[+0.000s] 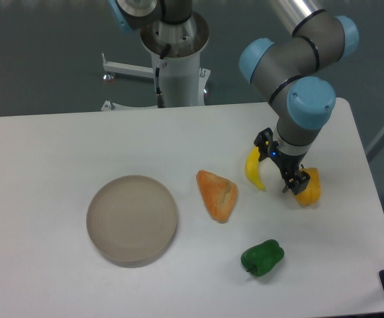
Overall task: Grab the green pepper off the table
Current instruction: 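Lift the gripper away from the yellow pepper and open it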
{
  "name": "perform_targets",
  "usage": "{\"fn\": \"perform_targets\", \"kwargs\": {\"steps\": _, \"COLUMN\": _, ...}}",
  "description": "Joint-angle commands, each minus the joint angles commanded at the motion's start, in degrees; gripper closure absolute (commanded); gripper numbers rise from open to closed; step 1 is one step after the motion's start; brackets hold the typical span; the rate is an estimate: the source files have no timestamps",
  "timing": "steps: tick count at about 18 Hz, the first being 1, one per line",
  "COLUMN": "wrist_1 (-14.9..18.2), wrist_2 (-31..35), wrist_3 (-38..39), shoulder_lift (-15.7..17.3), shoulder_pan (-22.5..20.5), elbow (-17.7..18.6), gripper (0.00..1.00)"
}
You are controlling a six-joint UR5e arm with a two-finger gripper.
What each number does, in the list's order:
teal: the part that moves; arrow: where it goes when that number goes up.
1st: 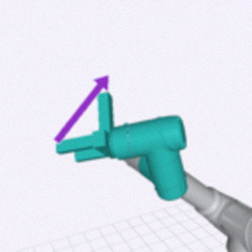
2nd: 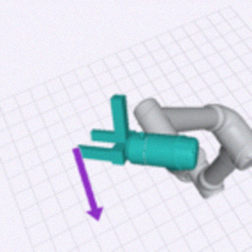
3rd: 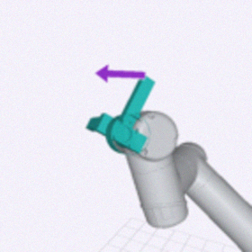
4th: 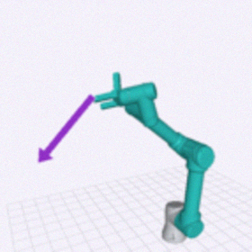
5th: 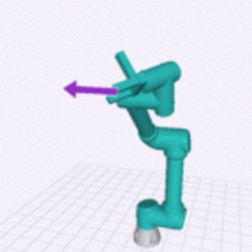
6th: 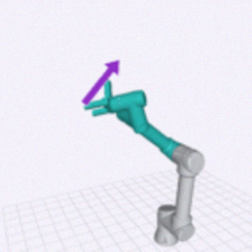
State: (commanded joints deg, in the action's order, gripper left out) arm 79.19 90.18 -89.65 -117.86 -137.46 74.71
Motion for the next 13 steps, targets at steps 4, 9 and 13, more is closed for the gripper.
{"fn": "perform_targets", "kwargs": {"steps": 4, "wrist_1": 0.0, "wrist_2": 0.7, "wrist_3": 0.1, "shoulder_lift": -0.1, "shoulder_pan": 0.2, "elbow": -0.5, "gripper": 0.0}}
{"fn": "perform_targets", "kwargs": {"steps": 9, "wrist_1": -1.7, "wrist_2": -0.7, "wrist_3": 1.2, "shoulder_lift": -1.0, "shoulder_pan": 0.1, "elbow": -1.6, "gripper": 0.0}}
{"fn": "perform_targets", "kwargs": {"steps": 13, "wrist_1": -3.4, "wrist_2": -1.9, "wrist_3": 3.9, "shoulder_lift": -5.0, "shoulder_pan": 0.5, "elbow": -6.3, "gripper": 0.0}}
